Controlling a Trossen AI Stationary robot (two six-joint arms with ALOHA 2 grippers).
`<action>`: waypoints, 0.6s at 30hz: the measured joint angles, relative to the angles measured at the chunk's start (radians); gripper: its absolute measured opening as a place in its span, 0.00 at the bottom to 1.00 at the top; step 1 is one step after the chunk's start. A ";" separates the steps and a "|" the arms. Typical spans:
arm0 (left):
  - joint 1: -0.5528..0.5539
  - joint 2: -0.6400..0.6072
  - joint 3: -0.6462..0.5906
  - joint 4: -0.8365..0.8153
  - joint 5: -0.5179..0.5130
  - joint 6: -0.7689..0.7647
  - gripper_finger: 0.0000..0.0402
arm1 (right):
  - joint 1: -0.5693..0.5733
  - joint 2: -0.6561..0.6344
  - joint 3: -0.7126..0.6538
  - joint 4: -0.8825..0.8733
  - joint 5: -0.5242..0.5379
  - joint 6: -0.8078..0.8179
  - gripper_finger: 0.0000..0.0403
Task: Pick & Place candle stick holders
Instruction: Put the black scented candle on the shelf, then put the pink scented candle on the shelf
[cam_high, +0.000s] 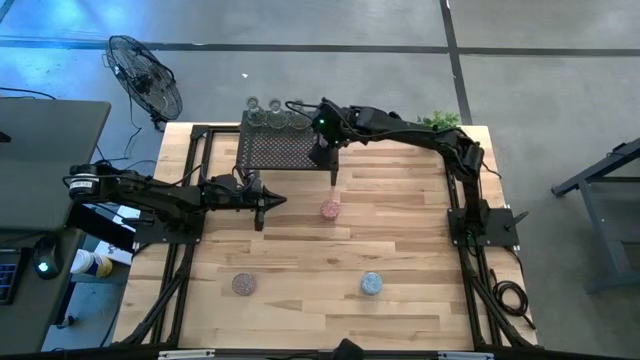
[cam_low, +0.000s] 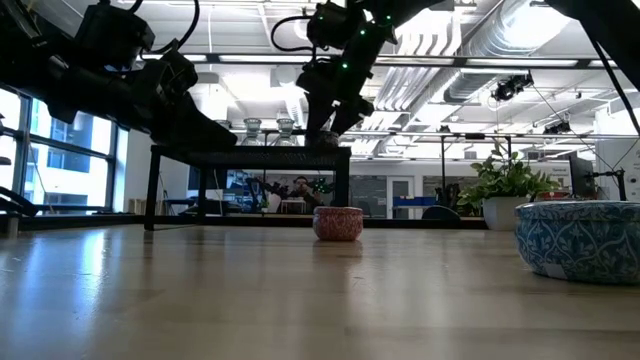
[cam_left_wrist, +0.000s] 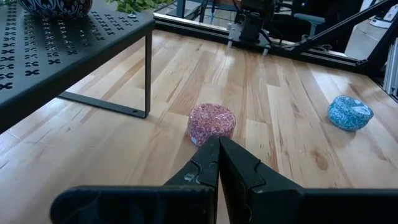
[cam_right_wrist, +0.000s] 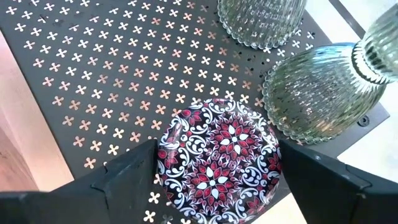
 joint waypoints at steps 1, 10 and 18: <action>0.000 0.000 0.000 0.000 0.000 0.000 0.01 | 0.000 0.000 0.000 0.000 0.000 -0.003 0.80; 0.000 0.000 0.000 0.000 0.000 0.000 0.01 | 0.003 -0.023 0.002 0.024 0.027 -0.029 0.81; 0.000 0.000 0.000 0.000 0.000 0.000 0.01 | 0.067 -0.133 0.003 -0.041 0.081 -0.054 0.76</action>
